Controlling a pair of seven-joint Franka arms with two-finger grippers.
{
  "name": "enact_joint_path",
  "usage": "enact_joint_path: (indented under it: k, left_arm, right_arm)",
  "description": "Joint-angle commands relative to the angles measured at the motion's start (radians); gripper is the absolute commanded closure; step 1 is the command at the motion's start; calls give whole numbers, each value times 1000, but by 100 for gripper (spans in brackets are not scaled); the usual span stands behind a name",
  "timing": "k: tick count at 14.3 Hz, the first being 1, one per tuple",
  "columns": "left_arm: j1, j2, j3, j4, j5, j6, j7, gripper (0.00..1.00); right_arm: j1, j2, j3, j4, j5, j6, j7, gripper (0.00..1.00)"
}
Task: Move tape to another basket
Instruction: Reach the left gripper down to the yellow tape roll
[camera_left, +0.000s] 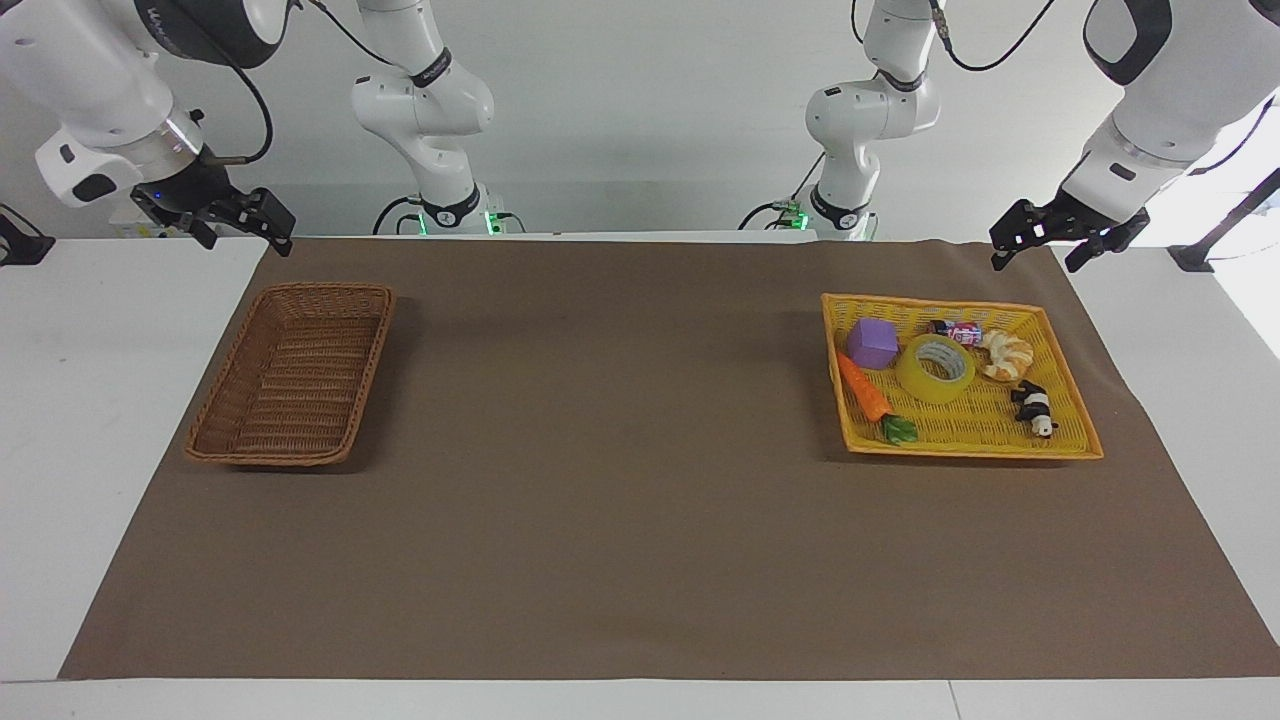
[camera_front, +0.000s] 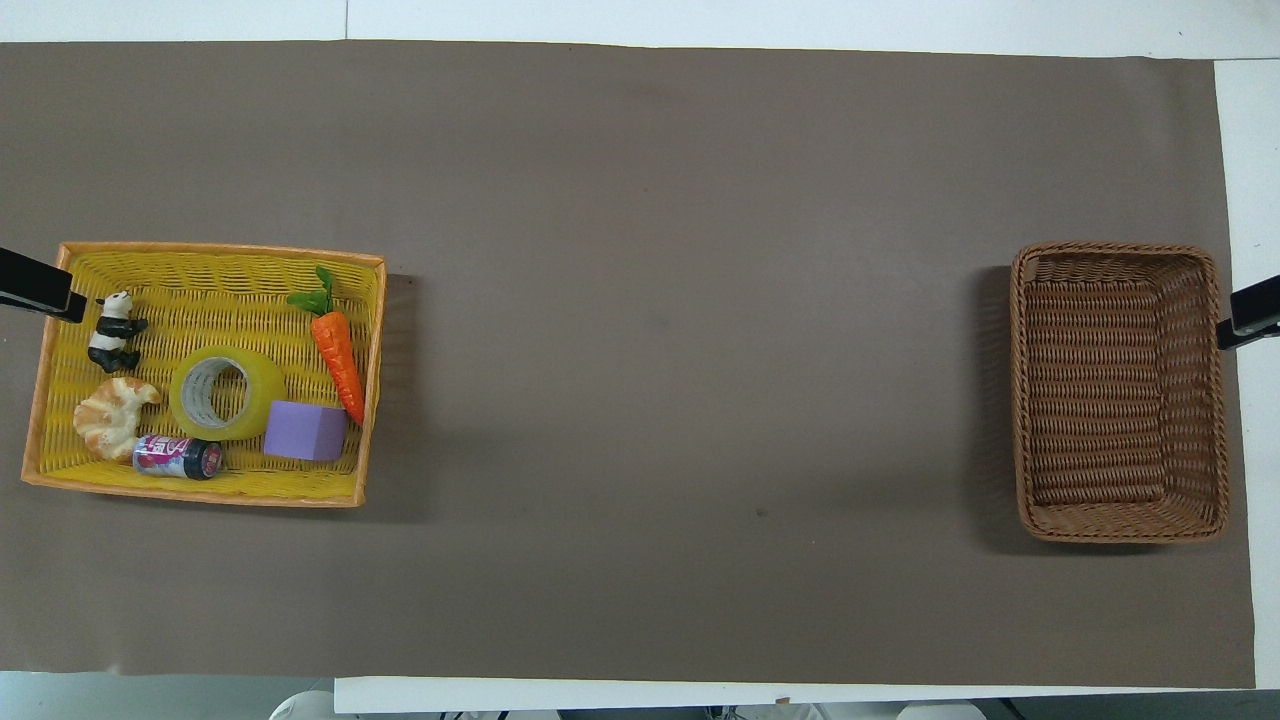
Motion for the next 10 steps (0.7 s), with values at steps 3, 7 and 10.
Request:
enact_joint_path:
  k: [3,7,10]
  left_arm:
    - [-6,-22,-1,-26,5,-6,-14,0]
    - [-13,-137,-7,-284,-2,210,-17,0]
    - [6,-254,1,-593,-4,475,-14,0]
  right_arm:
    - [-7,-22,7,-23,-9,-5,-17,0]
    - [-7,-22,7,-23,-9,-4,-17,0]
    - [-7,-22,7,-23,-7,-5,-17,0]
